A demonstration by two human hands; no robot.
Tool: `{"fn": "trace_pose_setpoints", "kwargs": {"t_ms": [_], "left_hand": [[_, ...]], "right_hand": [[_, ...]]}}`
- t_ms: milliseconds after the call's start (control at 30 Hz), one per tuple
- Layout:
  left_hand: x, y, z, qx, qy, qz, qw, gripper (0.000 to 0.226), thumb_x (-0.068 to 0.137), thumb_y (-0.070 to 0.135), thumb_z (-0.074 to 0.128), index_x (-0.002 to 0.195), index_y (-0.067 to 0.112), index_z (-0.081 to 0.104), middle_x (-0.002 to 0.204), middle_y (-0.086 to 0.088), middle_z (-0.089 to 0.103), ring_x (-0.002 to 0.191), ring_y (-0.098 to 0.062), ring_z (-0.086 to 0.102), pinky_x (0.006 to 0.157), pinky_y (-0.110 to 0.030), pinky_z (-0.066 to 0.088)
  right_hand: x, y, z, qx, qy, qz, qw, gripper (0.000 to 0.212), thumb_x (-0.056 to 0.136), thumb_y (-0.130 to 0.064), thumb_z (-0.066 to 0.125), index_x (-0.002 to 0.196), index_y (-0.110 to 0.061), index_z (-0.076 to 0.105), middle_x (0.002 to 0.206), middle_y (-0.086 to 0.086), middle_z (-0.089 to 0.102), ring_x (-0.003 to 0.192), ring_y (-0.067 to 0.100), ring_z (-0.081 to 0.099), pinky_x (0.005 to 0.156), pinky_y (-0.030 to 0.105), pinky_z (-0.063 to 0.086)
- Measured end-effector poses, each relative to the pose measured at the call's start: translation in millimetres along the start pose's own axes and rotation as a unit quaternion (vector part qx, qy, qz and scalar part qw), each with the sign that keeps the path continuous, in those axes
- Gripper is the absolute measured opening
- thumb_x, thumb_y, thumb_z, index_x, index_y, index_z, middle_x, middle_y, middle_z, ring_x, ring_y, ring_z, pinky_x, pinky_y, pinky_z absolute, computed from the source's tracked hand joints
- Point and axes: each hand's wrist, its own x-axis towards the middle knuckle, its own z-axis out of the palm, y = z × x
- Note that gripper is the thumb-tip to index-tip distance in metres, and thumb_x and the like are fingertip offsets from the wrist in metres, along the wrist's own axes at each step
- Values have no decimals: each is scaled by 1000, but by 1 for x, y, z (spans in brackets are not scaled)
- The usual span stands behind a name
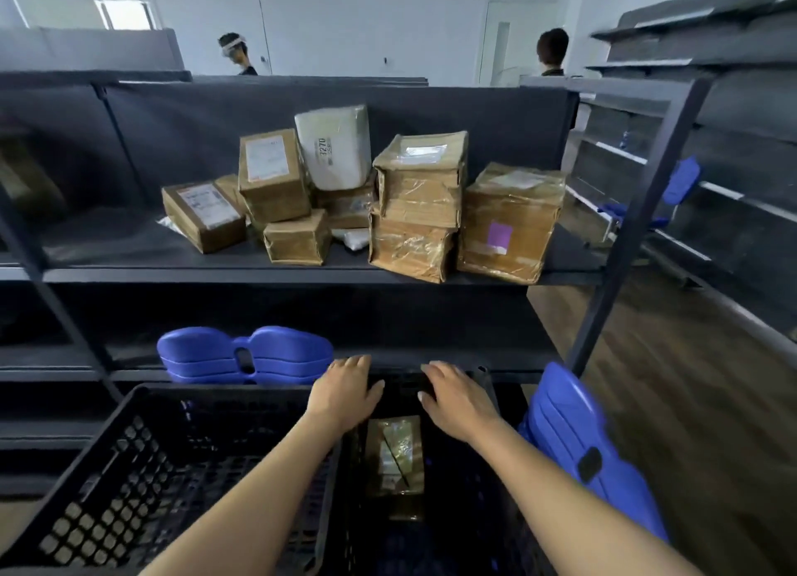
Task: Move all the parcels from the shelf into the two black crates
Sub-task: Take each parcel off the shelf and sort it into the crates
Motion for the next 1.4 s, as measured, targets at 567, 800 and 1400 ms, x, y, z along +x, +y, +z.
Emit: {"fn": "trace_pose_setpoints", "kwargs": {"t_ms": [567,800,1400], "left_hand": [[89,29,-166,-22,127,56,990,49,94,41,47,132,11,49,132,-10,56,122,-31,51,91,-42,46],[151,36,-197,-29,166,52,984,43,94,41,45,124,11,51,118,-12,63,109,-32,58,81,-42,50],[294,21,-195,-240,41,-48,969,47,91,47,43,107,6,60,91,-5,60,84,-23,55,71,-30,41]], "right_hand": [[85,-29,-191,-17,209,59,976,55,98,-40,41,145,-12,35,149,5,37,136,23,35,102,40,38],[139,-12,-238,-23,237,79,968,55,97,-47,37,135,-8,45,138,10,48,126,28,45,91,39,43],[232,4,-259,188,151,192,951,40,87,-42,48,57,-17,43,61,-1,46,61,18,48,52,29,32]]}}
